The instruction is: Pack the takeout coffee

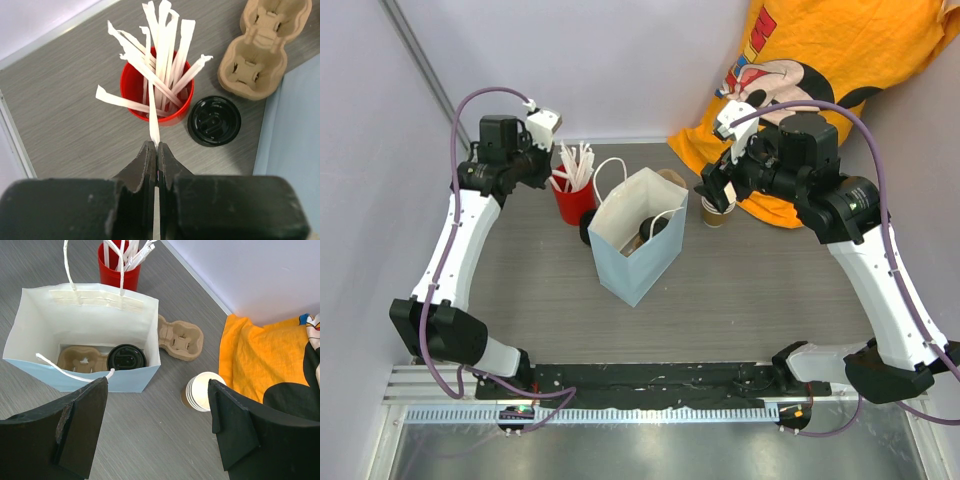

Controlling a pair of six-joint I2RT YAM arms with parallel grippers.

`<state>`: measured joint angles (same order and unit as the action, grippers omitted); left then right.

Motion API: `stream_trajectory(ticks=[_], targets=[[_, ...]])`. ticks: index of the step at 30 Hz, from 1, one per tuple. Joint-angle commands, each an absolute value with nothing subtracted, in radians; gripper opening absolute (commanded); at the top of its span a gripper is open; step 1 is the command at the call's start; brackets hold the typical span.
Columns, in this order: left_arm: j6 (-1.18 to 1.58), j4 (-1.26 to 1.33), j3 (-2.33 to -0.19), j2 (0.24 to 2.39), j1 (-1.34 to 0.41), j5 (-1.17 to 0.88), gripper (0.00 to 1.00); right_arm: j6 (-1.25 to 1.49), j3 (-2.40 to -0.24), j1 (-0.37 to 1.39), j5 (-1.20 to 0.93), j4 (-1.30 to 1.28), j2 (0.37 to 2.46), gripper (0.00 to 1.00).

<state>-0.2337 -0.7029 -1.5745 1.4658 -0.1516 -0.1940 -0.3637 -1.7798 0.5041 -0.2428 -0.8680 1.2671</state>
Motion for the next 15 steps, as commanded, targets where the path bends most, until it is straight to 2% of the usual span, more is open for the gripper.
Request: stream_trajectory(ticks=[1,15], targets=[[-0.271,-0.767,-1.65,1.465,-0.156,-0.193,0.05,-0.354,-1.787,0.5,-0.261,-0.838,1.244,0.85],[-0.322,-0.933,-1.736,1.414,-0.158,-0.196,0.04,-0.353,-1.786,0.495,-0.272,-0.836,1.243,0.85]])
